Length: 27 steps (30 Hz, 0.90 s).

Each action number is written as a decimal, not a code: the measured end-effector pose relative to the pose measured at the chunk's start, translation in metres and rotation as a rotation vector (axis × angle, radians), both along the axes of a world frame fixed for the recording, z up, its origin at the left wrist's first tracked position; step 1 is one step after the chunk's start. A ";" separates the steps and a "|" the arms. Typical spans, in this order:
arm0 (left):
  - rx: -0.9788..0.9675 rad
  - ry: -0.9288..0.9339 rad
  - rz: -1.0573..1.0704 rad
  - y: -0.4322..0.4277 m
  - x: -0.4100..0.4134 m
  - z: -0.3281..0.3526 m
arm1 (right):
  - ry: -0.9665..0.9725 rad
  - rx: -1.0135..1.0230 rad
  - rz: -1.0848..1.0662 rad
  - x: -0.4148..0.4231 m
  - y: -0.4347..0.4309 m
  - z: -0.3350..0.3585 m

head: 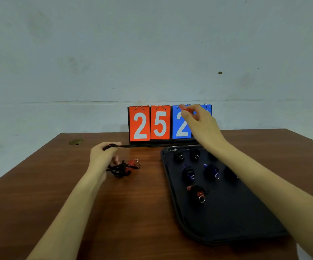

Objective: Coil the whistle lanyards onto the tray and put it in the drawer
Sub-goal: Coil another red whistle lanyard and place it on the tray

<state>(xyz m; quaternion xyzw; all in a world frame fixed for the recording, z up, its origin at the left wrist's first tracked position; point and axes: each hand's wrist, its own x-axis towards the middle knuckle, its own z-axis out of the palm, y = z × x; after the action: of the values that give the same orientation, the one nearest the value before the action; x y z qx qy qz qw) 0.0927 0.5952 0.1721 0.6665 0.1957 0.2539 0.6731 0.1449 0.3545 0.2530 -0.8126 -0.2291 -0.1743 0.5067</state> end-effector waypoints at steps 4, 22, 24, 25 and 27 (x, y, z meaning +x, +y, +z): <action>-0.171 0.050 0.081 0.015 0.003 -0.009 | -0.085 -0.105 -0.179 0.007 -0.023 -0.007; 0.326 -0.047 -0.762 -0.088 -0.023 0.031 | 0.418 0.433 0.474 -0.032 0.021 0.027; 0.359 0.052 -0.459 -0.073 -0.012 0.027 | 0.276 0.244 0.288 -0.028 0.010 0.037; 0.323 0.089 -0.281 -0.062 -0.006 0.023 | 0.159 0.043 0.158 -0.026 0.004 0.038; 0.152 0.121 -0.045 -0.040 0.002 0.015 | -0.060 -0.372 -0.042 -0.018 -0.009 0.029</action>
<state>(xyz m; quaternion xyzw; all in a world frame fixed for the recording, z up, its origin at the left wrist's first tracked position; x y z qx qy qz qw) 0.0943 0.5556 0.1869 0.7340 0.2014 0.2120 0.6130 0.1266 0.3459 0.2816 -0.8914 -0.2550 -0.1636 0.3371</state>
